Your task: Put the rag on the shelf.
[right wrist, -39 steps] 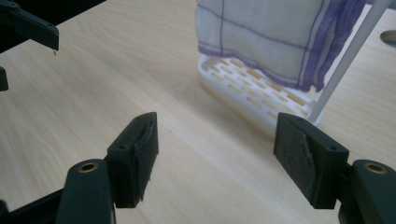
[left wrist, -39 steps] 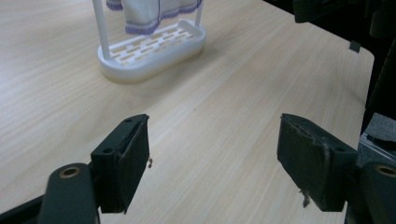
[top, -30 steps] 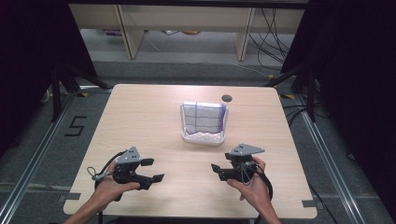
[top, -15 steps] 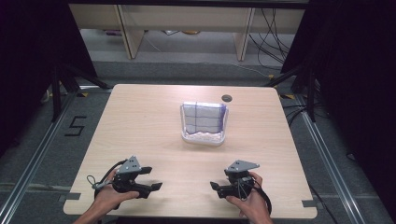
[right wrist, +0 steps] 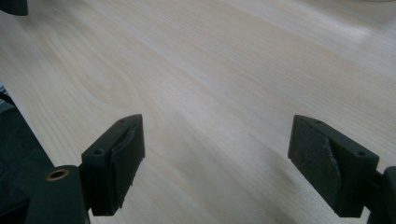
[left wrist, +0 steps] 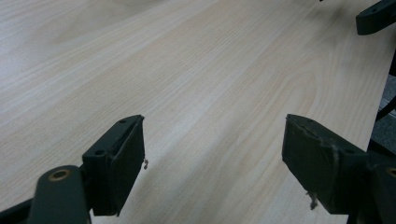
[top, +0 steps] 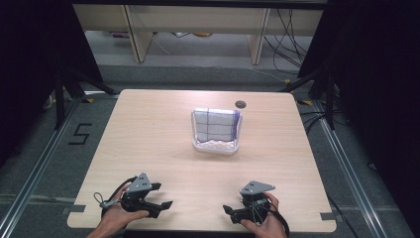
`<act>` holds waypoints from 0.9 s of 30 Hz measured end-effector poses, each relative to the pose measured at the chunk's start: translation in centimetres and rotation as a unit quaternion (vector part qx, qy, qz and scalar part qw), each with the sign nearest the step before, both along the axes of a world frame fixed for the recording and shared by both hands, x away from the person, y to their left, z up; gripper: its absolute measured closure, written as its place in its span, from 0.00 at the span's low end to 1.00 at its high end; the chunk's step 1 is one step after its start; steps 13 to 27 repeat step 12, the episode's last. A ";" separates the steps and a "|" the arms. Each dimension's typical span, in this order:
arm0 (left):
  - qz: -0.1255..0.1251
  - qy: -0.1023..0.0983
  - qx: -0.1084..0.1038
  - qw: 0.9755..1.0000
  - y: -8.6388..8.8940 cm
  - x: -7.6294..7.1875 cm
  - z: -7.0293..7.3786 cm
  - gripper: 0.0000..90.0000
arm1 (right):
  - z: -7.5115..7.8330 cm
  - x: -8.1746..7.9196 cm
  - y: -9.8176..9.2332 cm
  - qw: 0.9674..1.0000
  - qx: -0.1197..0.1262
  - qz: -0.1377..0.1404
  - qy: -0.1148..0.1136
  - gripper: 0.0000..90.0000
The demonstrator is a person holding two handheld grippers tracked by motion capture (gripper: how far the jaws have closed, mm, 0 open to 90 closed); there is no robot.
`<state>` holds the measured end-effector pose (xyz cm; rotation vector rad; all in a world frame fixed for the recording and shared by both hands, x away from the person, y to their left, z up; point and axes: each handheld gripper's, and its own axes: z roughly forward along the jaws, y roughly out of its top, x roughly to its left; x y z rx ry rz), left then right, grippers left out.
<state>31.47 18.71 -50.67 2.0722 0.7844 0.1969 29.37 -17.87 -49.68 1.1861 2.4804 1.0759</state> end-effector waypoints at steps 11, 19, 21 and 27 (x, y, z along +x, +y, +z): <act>0.004 0.006 -0.002 1.000 0.0 0.2 -0.1 0.22 | -0.1 0.3 -0.1 1.000 0.001 0.006 -0.008 0.21; 0.003 0.007 0.002 1.000 0.0 0.2 -0.1 0.21 | 0.0 0.3 -0.1 1.000 0.002 0.000 -0.006 0.21; 0.003 0.007 0.002 1.000 0.0 0.2 -0.1 0.21 | 0.0 0.3 -0.1 1.000 0.002 0.000 -0.006 0.21; 0.003 0.007 0.002 1.000 0.0 0.2 -0.1 0.21 | 0.0 0.3 -0.1 1.000 0.002 0.000 -0.006 0.21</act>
